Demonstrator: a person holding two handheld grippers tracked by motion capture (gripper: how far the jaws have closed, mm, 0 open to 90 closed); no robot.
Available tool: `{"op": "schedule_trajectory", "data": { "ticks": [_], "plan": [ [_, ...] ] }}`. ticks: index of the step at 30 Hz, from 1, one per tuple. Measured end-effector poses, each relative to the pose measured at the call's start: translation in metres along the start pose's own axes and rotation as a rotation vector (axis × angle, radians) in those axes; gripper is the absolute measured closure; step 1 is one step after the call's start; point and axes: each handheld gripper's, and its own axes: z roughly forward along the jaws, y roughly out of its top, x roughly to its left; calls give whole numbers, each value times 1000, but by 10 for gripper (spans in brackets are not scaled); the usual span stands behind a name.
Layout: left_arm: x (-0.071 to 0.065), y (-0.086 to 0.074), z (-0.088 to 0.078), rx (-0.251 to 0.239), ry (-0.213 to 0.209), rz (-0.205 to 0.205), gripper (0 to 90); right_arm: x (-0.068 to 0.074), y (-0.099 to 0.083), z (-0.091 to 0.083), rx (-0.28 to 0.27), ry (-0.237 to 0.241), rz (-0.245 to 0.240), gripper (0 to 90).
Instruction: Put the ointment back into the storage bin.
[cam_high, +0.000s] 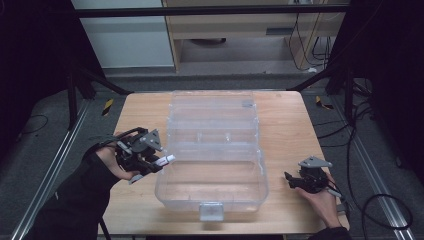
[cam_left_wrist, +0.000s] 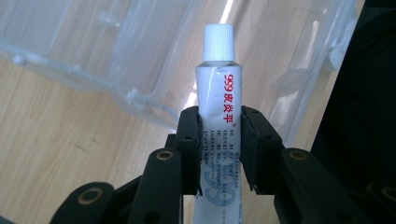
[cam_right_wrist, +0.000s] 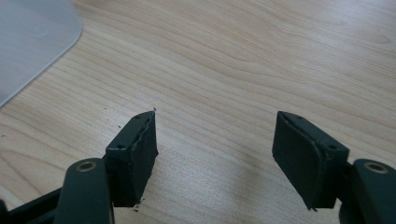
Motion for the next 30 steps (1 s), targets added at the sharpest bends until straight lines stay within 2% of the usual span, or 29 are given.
{"op": "schedule_trajectory", "data": {
  "ticks": [5,9,18,23,24,30],
  "plan": [
    [-7,20,7,8,-23,65,700,0,0,0,-4,-1,-2,311],
    [-10,34,12,0,-45,91,700,0,0,0,-2,2,-5,311],
    [-13,58,29,26,-80,166,700,0,0,0,0,1,-6,312],
    [-14,64,39,41,-86,196,701,0,0,0,-2,4,-7,312],
    [-14,65,42,43,-100,200,701,0,0,0,-3,3,-10,312],
    [-16,64,59,58,-117,231,701,0,0,1,0,6,-8,312]
  ]
}}
